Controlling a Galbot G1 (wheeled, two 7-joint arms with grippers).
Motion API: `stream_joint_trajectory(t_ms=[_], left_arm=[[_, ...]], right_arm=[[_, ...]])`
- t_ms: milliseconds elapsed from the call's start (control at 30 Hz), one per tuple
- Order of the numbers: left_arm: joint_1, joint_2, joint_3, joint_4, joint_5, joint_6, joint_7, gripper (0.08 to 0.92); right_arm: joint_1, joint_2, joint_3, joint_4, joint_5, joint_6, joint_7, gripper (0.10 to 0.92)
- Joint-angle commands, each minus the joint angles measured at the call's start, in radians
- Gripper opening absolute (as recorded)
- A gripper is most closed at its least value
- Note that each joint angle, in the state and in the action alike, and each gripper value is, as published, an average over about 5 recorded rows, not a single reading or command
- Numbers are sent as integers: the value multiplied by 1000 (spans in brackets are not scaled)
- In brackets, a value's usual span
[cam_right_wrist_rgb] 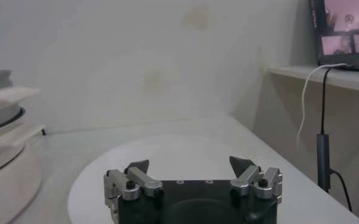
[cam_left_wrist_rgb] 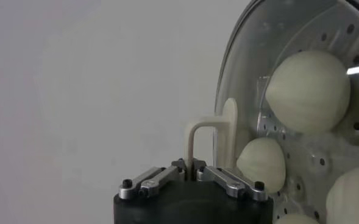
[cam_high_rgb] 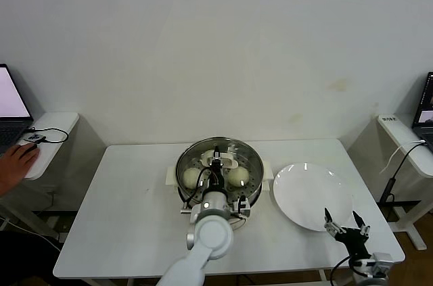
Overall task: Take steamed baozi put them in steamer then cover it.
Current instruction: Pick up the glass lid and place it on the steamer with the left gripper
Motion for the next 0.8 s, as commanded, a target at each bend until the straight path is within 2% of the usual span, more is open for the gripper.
stream_joint_trajectory(t_ms=[33, 467, 567, 800], left_arm=[[8, 4, -2, 6, -12, -19, -27, 136], [15, 14, 3, -8, -18, -30, -29, 146], [15, 15, 3, -22, -20, -30, -25, 201], [17, 22, 1, -54, -26, -27, -16, 406]], right_arm=[[0, -3, 2, 0, 1, 1, 0, 823], [0, -2, 2, -4, 0, 4, -2, 823], [0, -2, 2, -4, 0, 3, -2, 823], [1, -1, 2, -8, 0, 4, -3, 823]])
